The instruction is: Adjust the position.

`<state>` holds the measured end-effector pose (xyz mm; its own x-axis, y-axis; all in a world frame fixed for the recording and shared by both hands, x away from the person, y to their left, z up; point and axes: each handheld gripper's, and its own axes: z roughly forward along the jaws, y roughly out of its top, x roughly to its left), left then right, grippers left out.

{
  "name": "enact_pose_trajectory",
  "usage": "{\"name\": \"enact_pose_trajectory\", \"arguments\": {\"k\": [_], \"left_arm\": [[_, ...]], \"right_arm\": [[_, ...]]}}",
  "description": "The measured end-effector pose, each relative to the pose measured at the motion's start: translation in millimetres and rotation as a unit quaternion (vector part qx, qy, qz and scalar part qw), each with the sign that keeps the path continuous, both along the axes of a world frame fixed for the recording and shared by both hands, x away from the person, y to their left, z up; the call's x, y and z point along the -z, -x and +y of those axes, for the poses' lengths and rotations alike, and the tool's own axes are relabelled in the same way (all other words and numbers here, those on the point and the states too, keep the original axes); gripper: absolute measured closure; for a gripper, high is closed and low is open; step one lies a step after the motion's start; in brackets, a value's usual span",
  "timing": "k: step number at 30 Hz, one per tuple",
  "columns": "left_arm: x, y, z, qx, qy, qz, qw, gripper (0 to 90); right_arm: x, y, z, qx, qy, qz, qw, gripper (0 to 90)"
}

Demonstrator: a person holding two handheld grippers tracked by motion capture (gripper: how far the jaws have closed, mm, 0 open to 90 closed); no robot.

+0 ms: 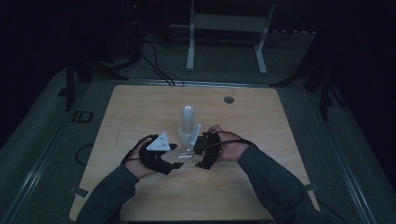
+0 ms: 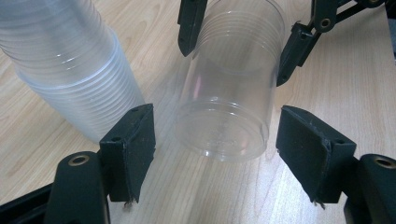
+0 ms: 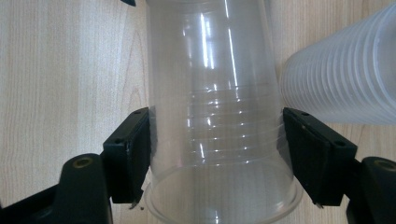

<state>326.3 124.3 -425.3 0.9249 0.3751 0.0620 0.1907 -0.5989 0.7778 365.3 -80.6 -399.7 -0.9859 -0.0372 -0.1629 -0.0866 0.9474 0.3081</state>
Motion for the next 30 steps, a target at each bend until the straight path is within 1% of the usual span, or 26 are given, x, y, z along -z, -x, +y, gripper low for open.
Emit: {"name": "enact_pose_trajectory", "arguments": {"k": [3,5,6,8,9,13,16,17,20,22,24,26,27,30], "left_arm": [[0.7,0.4,-1.4,-0.001,-0.008,-0.002,1.0,28.4],[0.9,0.6,-2.3,-0.002,-0.014,-0.003,0.9999,28.4],[1.1,1.0,-3.7,-0.003,-0.02,-0.005,0.9998,28.4],[1.1,1.0,-3.7,-0.003,-0.02,-0.005,0.9998,28.4],[1.0,1.4,-5.1,-0.004,-0.032,-0.009,0.9995,28.4],[0.7,1.8,-6.2,-0.006,-0.036,-0.012,0.9993,28.4],[-0.2,2.7,-8.1,-0.007,-0.048,-0.018,0.9987,28.4],[-0.2,2.7,-8.1,-0.007,-0.048,-0.018,0.9987,28.4],[-1.0,2.9,-10.3,-0.005,-0.061,-0.023,0.9979,28.4],[-1.7,3.3,-11.4,-0.005,-0.064,-0.023,0.9976,28.4],[-3.4,3.5,-13.0,-0.001,-0.077,-0.028,0.9967,28.4],[-3.4,3.5,-13.0,-0.001,-0.077,-0.028,0.9967,28.4],[-5.1,3.9,-13.6,0.001,-0.085,-0.028,0.9959,28.4],[-8.0,2.5,-13.3,0.004,-0.092,-0.029,0.9953,28.6]], "right_arm": [[1.4,0.4,1.7,0.0,0.01,-0.004,0.9999,28.4],[1.9,0.4,1.9,0.0,0.012,-0.004,0.9999,28.3],[2.6,0.2,2.4,0.002,0.018,-0.007,0.9998,28.3],[2.8,0.1,2.6,0.003,0.021,-0.008,0.9997,28.3],[3.2,-0.4,2.9,0.003,0.021,-0.008,0.9997,28.4],[3.8,-0.3,3.2,0.002,0.023,-0.007,0.9997,28.4],[5.6,0.3,4.0,0.002,0.027,-0.008,0.9996,28.4],[5.6,0.3,4.0,0.002,0.027,-0.008,0.9996,28.4],[6.6,0.7,5.0,0.0,0.031,-0.008,0.9995,28.4],[7.3,0.9,5.6,-0.001,0.033,-0.008,0.9994,28.4],[8.6,1.2,6.1,-0.001,0.037,-0.008,0.9993,28.4],[9.0,1.3,6.2,-0.001,0.038,-0.009,0.9992,28.4],[9.0,1.3,6.2,-0.001,0.038,-0.009,0.9992,28.4],[9.5,1.3,6.6,0.0,0.04,-0.007,0.9992,28.4]]}}
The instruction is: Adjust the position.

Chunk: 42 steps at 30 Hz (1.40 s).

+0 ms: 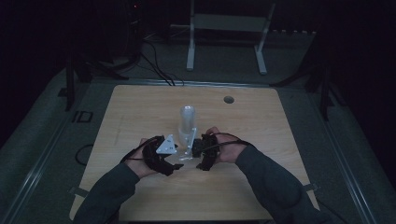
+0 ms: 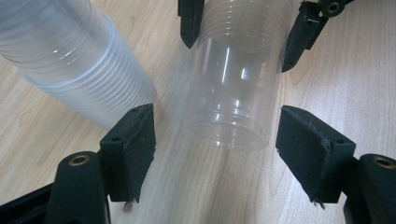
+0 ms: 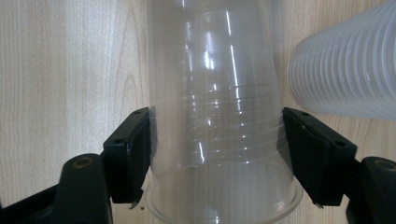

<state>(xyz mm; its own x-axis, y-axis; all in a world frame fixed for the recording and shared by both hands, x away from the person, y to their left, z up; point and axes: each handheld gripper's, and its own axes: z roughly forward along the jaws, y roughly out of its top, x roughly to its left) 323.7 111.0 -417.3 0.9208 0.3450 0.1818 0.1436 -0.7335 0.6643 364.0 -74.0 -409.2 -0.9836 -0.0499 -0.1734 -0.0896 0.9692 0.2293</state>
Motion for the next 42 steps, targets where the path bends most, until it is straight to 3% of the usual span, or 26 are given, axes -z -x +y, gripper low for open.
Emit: {"name": "enact_pose_trajectory", "arguments": {"k": [10,30,40,41,42], "left_arm": [[-5.1,-3.9,-5.6,0.012,-0.024,0.004,0.9996,28.6],[4.3,-7.9,-16.3,0.022,-0.057,0.014,0.998,29.3],[8.2,-9.4,-17.1,0.019,-0.044,0.027,0.9985,31.5],[7.1,-10.8,-16.2,0.025,-0.057,0.023,0.9978,31.8],[7.1,-10.8,-16.2,0.025,-0.057,0.023,0.9978,32.3]], "right_arm": [[-0.3,0.0,1.5,-0.003,-0.004,0.003,1.0,28.4],[-1.3,-0.3,3.3,-0.009,-0.002,-0.006,0.9999,28.4],[-2.6,1.0,3.7,-0.008,-0.005,-0.006,0.9999,28.5],[-2.9,0.9,3.6,-0.009,-0.006,-0.006,0.9999,28.5],[-2.9,0.9,3.6,-0.009,-0.006,-0.006,0.9999,28.5]]}}
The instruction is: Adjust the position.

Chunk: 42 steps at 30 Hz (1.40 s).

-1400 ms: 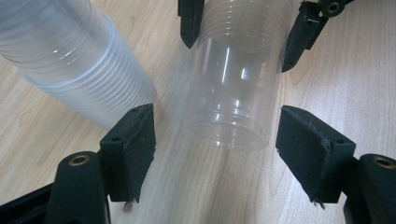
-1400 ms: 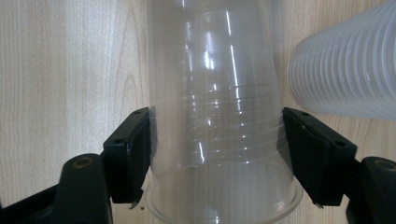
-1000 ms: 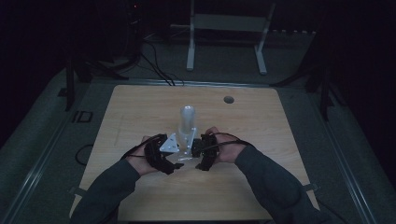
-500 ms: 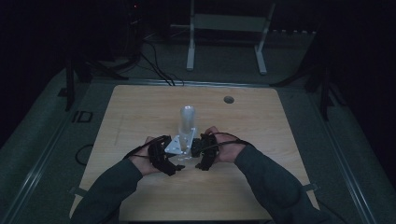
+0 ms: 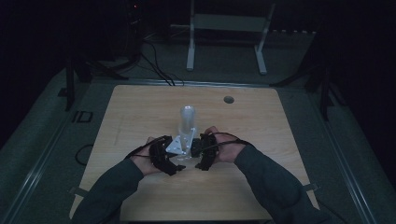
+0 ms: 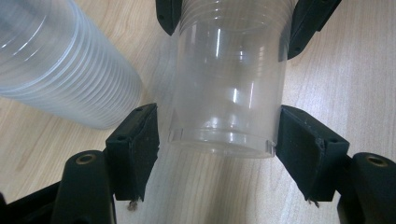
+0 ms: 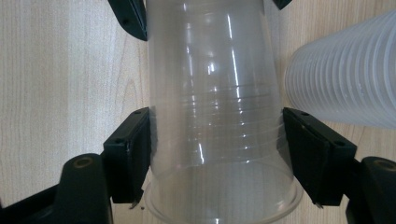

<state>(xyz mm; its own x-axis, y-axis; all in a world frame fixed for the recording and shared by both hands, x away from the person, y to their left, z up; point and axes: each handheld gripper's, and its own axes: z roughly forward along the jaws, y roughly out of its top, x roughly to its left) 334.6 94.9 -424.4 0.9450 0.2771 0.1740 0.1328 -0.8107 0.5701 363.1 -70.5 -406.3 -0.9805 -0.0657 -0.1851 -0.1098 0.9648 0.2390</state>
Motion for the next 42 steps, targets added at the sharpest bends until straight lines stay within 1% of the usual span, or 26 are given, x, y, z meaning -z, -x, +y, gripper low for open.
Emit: {"name": "enact_pose_trajectory", "arguments": {"k": [2,4,12,13,20,21,22,26,27,28,29,30,32,33,35,38,40,41,42], "left_arm": [[0.9,-0.3,0.0,0.0,0.003,0.004,1.0,32.8],[1.7,0.2,0.1,0.0,0.005,0.009,0.9999,35.4],[2.8,0.3,0.3,0.0,0.007,0.01,0.9999,39.1],[4.4,1.4,-0.4,-0.005,0.019,0.014,0.9997,39.5],[5.6,0.6,2.4,-0.006,0.03,0.024,0.9992,41.1],[5.1,0.0,4.6,-0.004,0.03,0.022,0.9993,41.1],[4.8,0.1,5.1,-0.005,0.031,0.022,0.9993,41.1],[3.3,-0.1,6.6,-0.004,0.032,0.02,0.9993,41.2],[3.5,-0.1,7.4,-0.005,0.037,0.018,0.9991,41.2],[3.5,0.0,7.9,-0.006,0.038,0.019,0.9991,41.2],[3.5,0.0,7.9,-0.006,0.038,0.019,0.9991,41.2],[3.8,0.2,9.3,-0.005,0.042,0.02,0.9989,41.2],[3.8,0.2,9.3,-0.005,0.042,0.02,0.9989,41.2],[4.7,0.3,11.1,-0.006,0.046,0.021,0.9987,41.2],[5.4,0.5,13.8,-0.008,0.052,0.023,0.9984,41.2],[5.7,0.6,16.5,-0.009,0.059,0.023,0.998,41.2],[5.5,0.7,17.4,-0.01,0.06,0.023,0.9979,41.2],[5.3,0.6,18.3,-0.011,0.062,0.023,0.9978,41.2],[5.3,0.6,20.0,-0.015,0.069,0.023,0.9972,41.2]], "right_arm": [[-0.2,0.0,-0.1,0.001,-0.002,-0.001,1.0,28.5],[0.0,0.3,-0.1,0.002,-0.002,0.0,1.0,28.5],[0.0,0.4,-0.2,0.002,-0.002,0.001,1.0,28.6],[0.1,0.5,-0.3,0.003,-0.002,0.002,1.0,28.6],[-0.2,0.8,-1.1,0.003,-0.004,0.004,1.0,28.3],[-1.2,0.3,-1.9,-0.001,-0.011,0.005,0.9999,27.9],[-1.2,0.3,-1.9,-0.001,-0.011,0.005,0.9999,27.9],[-2.2,0.6,-1.9,0.004,-0.02,0.006,0.9998,20.6],[-2.4,0.2,-1.9,0.004,-0.023,0.005,0.9997,19.8],[-2.8,0.1,-2.2,0.005,-0.025,0.007,0.9996,19.0],[-2.8,0.1,-2.2,0.005,-0.025,0.007,0.9996,19.0],[-3.2,-0.4,-2.8,0.006,-0.027,0.005,0.9996,15.7],[-3.5,-0.4,-3.2,0.008,-0.028,0.003,0.9996,15.7],[-3.5,-0.4,-3.2,0.008,-0.028,0.003,0.9996,14.0],[-6.2,-0.6,-5.1,0.01,-0.036,0.003,0.9993,11.8],[-9.9,-1.2,-6.8,0.016,-0.048,-0.001,0.9987,11.3],[-12.2,-1.5,-8.8,0.02,-0.058,0.002,0.9981,11.3],[-12.2,-1.5,-8.8,0.02,-0.058,0.002,0.9981,11.3],[-14.6,-2.2,-10.8,0.026,-0.07,0.001,0.9972,11.3]]}}
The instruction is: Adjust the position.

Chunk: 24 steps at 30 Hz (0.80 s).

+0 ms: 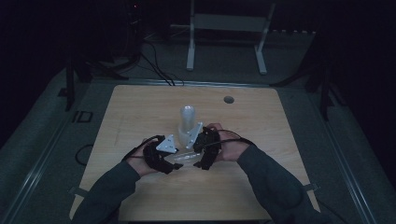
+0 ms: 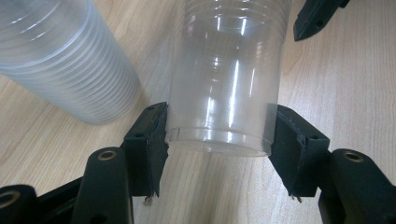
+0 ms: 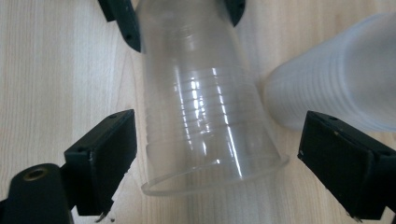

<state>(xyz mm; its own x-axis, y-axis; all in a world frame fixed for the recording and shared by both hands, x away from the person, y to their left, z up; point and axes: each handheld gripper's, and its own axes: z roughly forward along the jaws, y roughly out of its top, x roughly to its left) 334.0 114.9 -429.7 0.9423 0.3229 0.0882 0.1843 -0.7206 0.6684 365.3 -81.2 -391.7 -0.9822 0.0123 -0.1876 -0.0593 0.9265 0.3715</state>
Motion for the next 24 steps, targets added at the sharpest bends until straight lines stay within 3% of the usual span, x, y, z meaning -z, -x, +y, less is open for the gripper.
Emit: {"name": "enact_pose_trajectory", "arguments": {"k": [6,16,24], "left_arm": [[-0.2,-0.6,3.8,-0.003,0.007,0.0,1.0,41.2],[1.0,-1.3,8.0,-0.009,0.019,0.001,0.9998,41.2],[1.8,-1.2,14.7,-0.019,0.037,0.002,0.9991,41.2]], "right_arm": [[-5.6,-1.7,-6.8,0.004,-0.028,0.001,0.9996,11.3],[-7.8,-0.5,-12.2,0.011,-0.044,0.0,0.999,11.3],[-14.3,-0.5,-19.7,0.027,-0.073,-0.001,0.997,11.3]]}}
